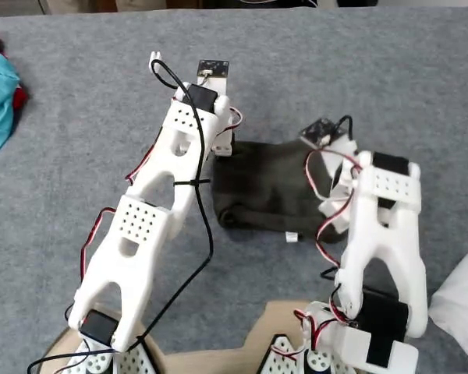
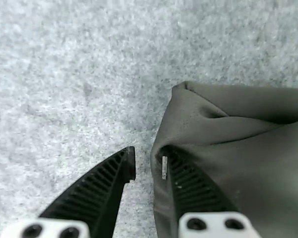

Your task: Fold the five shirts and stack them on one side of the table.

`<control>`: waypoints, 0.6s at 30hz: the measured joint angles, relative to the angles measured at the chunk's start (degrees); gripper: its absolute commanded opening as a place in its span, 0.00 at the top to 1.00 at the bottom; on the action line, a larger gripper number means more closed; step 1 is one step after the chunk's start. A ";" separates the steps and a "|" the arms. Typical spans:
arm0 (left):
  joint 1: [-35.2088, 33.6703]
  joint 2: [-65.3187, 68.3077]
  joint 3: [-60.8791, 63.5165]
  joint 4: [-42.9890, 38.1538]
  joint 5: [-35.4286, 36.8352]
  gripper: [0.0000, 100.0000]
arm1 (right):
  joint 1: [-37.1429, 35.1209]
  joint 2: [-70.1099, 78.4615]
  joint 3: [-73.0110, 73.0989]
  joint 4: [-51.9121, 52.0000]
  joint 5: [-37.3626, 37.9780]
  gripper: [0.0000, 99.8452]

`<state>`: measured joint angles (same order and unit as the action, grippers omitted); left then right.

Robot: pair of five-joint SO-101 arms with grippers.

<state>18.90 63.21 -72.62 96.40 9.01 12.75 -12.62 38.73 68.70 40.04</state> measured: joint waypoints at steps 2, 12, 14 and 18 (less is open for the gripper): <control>0.00 0.00 0.00 0.00 0.00 0.89 | 0.00 0.00 3.69 -2.29 0.00 0.99; 0.00 0.00 -0.26 0.00 0.00 0.89 | 0.88 -1.67 5.71 -1.76 0.00 0.99; 0.00 0.00 -1.49 0.00 0.00 0.89 | 1.85 -3.52 3.34 0.26 0.00 0.99; 0.00 0.00 -6.86 0.00 0.00 0.89 | 3.52 -8.09 -3.34 5.10 0.00 0.99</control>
<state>18.90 63.21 -79.47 96.40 9.01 16.26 -20.70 35.38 73.80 40.04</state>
